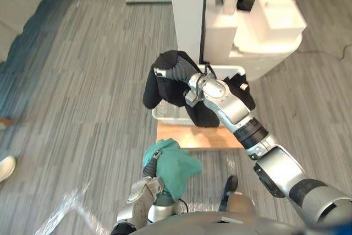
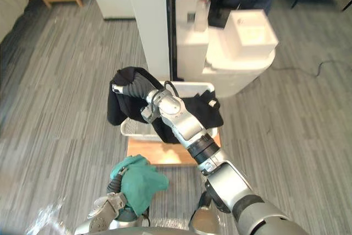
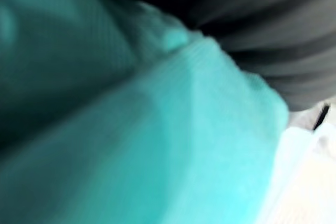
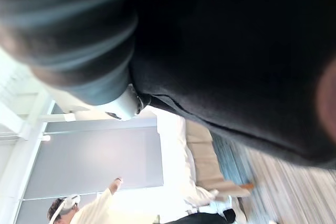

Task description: Tidy the bed and pick cloth on bed and put in laundry

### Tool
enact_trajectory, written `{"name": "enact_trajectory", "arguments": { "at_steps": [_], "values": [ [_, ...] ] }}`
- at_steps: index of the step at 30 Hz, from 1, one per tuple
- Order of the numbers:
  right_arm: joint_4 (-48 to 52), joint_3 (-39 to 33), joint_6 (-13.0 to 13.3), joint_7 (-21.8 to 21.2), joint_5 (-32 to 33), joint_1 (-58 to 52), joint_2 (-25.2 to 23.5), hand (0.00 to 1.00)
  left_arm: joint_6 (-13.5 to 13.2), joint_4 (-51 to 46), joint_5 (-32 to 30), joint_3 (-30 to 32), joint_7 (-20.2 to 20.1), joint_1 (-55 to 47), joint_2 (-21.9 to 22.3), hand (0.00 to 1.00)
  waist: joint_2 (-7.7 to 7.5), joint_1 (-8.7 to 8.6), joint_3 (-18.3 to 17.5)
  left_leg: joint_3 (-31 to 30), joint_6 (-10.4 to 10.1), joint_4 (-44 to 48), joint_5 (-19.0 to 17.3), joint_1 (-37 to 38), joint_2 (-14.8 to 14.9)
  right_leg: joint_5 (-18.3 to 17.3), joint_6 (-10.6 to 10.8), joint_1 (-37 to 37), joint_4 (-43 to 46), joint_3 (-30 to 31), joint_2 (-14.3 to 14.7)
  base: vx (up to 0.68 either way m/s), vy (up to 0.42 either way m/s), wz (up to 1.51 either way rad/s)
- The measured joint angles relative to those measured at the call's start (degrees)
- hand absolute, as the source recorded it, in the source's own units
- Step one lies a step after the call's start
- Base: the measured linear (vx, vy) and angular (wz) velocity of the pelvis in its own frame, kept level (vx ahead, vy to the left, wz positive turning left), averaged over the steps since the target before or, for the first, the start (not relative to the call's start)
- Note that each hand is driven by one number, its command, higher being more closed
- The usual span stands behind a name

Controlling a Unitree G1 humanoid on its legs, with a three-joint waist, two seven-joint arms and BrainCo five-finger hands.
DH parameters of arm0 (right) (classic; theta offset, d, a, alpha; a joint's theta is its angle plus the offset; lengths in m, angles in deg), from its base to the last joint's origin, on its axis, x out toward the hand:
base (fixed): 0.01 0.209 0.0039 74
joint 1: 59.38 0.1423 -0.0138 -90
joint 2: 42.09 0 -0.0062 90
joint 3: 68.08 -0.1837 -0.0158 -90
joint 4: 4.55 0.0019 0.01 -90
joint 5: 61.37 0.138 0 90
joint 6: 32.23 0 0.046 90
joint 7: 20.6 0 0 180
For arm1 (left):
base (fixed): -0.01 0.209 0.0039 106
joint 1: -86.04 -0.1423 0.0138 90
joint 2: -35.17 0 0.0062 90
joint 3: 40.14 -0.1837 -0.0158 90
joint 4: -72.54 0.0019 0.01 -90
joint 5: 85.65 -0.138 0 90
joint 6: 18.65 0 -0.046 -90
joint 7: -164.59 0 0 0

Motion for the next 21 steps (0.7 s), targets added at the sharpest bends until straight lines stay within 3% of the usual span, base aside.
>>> {"name": "enact_trajectory", "arguments": {
  "at_steps": [4,8,12,18,21],
  "values": [
    [-3.24,1.25,0.50,0.84,-2.12,3.44,-0.18,1.00,0.06,-3.55,2.09,-1.17,0.64,0.26,0.53,1.00,0.48,0.47,2.91,-2.33,0.75,-0.05,1.10,-2.60,-1.44,-1.25,0.39,-1.85,2.92,-2.47,-2.01,0.00,0.028,0.37],
    [-3.55,1.35,2.94,2.08,-2.19,6.90,-0.76,1.00,0.13,-4.61,3.13,-3.22,1.86,2.11,0.42,1.00,0.52,3.50,3.86,-3.87,1.09,0.39,1.43,-4.78,-2.72,-1.78,0.93,-2.50,3.60,-4.61,-3.11,0.05,0.008,0.27],
    [-3.84,1.35,3.42,4.37,-2.69,9.12,-2.70,1.00,1.07,-5.20,3.19,-4.51,2.44,2.84,0.23,1.00,0.76,4.74,4.00,-4.40,1.10,1.36,1.43,-6.60,-3.21,-1.90,0.93,-2.69,3.75,-6.31,-3.82,0.05,0.016,0.27],
    [-14.11,0.32,3.56,10.44,-2.58,13.10,-2.89,1.00,2.57,-5.70,3.20,-6.21,4.44,4.95,0.26,1.00,3.02,6.43,5.82,-4.24,1.19,2.49,1.36,-9.82,-2.98,-3.60,0.58,-5.81,6.82,-7.32,-4.02,-0.05,-0.013,0.08],
    [-20.49,-4.10,4.77,12.82,-1.58,13.20,-0.05,1.00,2.55,-5.65,3.11,-6.81,4.47,6.10,0.31,1.00,4.26,6.68,6.69,-3.92,1.85,2.28,2.27,-11.56,-2.76,-3.58,0.56,-8.29,7.87,-6.92,-4.02,-0.05,-0.027,-0.07]
  ]
}}
